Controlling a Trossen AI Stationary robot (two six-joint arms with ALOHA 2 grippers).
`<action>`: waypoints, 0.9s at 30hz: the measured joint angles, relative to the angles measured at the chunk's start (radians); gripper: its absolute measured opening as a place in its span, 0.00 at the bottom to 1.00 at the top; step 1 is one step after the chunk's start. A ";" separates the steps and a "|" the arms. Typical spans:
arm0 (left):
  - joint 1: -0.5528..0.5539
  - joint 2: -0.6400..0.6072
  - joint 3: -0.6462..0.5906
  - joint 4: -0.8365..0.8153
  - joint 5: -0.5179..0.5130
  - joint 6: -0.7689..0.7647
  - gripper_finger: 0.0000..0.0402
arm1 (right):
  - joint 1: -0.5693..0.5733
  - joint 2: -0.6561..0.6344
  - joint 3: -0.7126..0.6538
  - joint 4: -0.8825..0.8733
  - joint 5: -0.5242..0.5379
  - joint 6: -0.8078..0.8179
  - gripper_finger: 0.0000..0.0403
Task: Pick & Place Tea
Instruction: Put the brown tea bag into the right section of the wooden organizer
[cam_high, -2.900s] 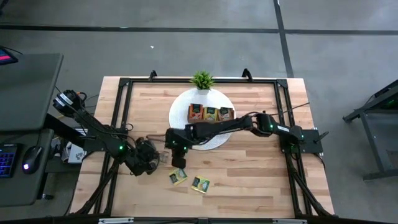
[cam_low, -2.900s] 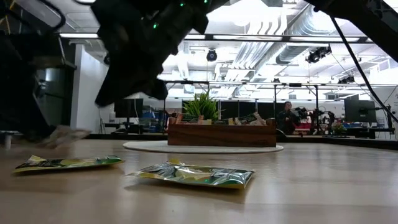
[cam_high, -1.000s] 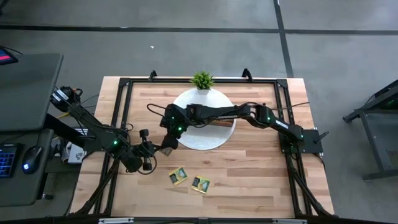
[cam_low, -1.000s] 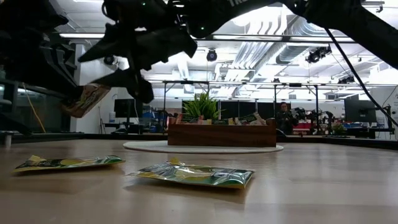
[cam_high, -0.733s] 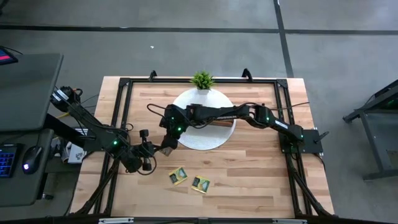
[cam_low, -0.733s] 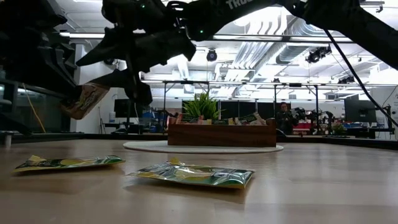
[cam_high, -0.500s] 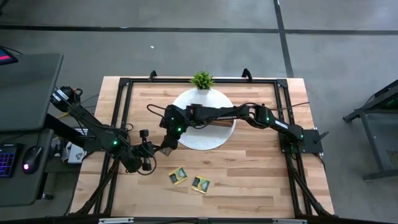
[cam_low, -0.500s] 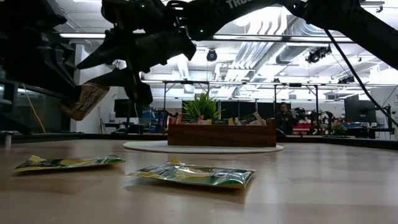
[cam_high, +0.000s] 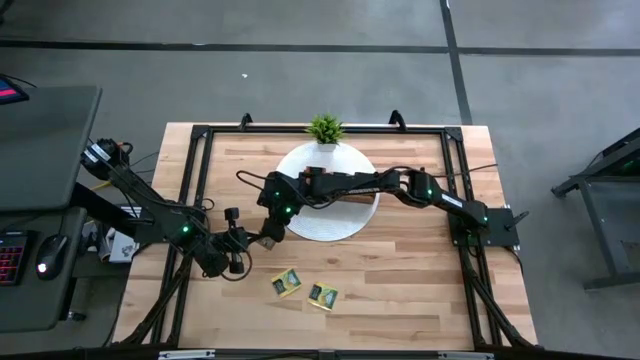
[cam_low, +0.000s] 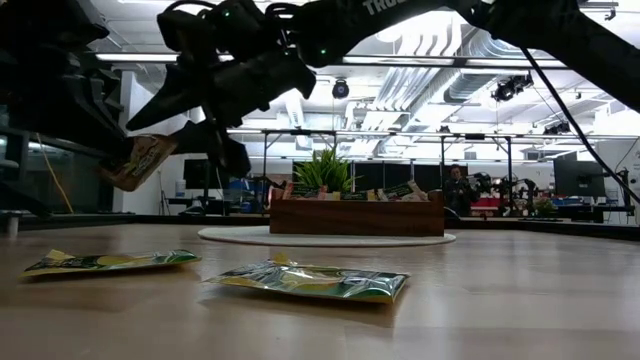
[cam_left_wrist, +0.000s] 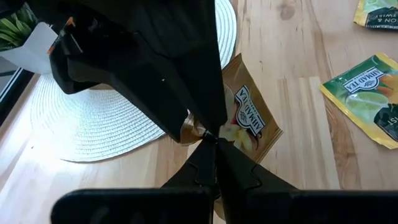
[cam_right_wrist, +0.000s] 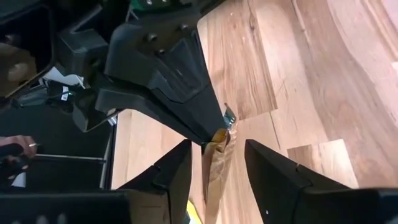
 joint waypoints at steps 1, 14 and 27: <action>0.000 0.000 0.000 0.000 0.000 0.000 0.00 | 0.001 0.000 0.000 0.000 0.004 -0.003 0.35; 0.000 0.000 0.000 0.002 0.006 -0.008 0.00 | 0.006 0.000 0.000 0.003 0.013 -0.041 0.02; 0.000 0.000 0.000 -0.007 0.007 -0.049 0.29 | 0.011 -0.001 0.000 -0.049 0.083 -0.066 0.00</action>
